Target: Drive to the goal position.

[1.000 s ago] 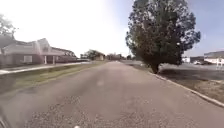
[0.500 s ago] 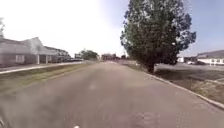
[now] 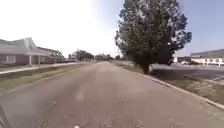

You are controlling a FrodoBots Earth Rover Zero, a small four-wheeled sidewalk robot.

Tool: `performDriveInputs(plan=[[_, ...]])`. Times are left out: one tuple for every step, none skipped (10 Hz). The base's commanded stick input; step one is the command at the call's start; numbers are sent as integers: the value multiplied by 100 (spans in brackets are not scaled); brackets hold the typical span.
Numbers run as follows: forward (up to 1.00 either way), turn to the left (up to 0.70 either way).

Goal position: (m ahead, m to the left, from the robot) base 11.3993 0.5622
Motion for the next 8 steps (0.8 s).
performDriveInputs(plan=[[100, -1], [100, -1], [100, -1], [100, -1], [100, -1], [100, -1], [100, -1], [100, -1]])
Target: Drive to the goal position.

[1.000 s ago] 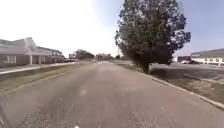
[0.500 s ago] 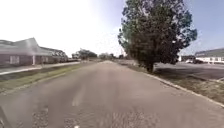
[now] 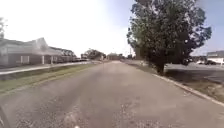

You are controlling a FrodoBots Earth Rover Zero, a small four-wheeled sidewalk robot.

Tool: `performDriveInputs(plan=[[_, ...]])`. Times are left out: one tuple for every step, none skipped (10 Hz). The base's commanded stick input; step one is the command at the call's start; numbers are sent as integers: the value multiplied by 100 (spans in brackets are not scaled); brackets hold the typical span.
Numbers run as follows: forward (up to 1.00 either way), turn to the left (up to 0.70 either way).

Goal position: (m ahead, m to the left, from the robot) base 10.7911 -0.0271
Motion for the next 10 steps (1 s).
performDriveInputs(plan=[[100, -1], [100, -1], [100, -3], [100, -21], [100, -39], [100, -36], [100, -31], [100, -28], [100, -27], [100, -27]])
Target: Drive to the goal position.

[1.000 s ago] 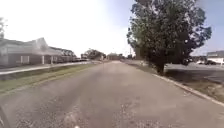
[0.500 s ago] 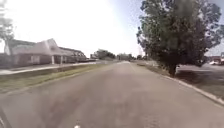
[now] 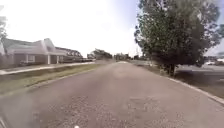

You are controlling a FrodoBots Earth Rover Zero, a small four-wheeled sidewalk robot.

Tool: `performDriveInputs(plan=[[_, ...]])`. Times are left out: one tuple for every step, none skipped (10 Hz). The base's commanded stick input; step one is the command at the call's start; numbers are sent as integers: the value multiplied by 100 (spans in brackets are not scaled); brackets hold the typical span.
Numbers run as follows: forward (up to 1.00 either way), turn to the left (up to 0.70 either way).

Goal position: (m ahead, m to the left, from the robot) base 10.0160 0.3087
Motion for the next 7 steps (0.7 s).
performDriveInputs(plan=[[100, -27], [100, -26], [100, -23], [100, -23], [100, -22], [100, -10], [100, -1]])
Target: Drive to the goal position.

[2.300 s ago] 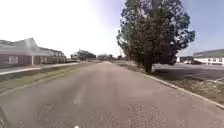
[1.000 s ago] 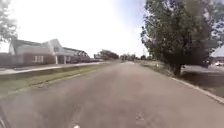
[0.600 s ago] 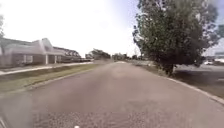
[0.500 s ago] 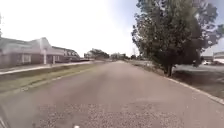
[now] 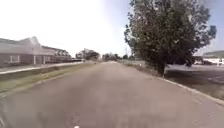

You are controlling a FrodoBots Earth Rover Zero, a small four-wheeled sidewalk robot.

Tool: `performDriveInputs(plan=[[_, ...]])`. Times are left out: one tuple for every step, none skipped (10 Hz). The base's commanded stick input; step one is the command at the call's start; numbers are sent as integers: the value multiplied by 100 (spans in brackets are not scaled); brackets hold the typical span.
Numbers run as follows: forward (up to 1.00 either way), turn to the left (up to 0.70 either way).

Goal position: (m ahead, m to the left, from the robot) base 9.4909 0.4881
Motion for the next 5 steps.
performDriveInputs(plan=[[100, -1], [100, -1], [100, -1], [100, -1], [100, -1]])
